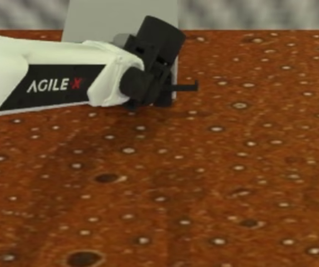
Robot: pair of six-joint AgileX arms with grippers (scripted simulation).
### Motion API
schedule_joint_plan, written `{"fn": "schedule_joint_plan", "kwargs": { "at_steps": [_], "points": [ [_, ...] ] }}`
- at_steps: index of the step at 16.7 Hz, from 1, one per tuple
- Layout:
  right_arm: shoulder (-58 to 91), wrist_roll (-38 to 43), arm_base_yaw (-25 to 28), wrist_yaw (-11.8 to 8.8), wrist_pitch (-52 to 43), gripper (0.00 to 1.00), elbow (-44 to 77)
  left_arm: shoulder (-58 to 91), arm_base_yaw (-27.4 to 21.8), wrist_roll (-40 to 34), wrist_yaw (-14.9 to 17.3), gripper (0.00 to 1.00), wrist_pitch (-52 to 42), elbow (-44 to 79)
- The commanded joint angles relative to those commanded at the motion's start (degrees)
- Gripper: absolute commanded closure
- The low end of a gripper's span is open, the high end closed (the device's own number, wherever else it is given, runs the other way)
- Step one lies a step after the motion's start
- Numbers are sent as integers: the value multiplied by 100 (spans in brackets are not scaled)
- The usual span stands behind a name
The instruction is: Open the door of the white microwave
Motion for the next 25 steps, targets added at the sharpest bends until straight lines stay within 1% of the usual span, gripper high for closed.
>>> {"fn": "schedule_joint_plan", "kwargs": {
  "at_steps": [21,25],
  "points": [
    [0,0,0,0,0,0,0,0,0,0,0,100,0,0],
    [0,0,0,0,0,0,0,-45,-16,80,87,100,56,-110]
  ]
}}
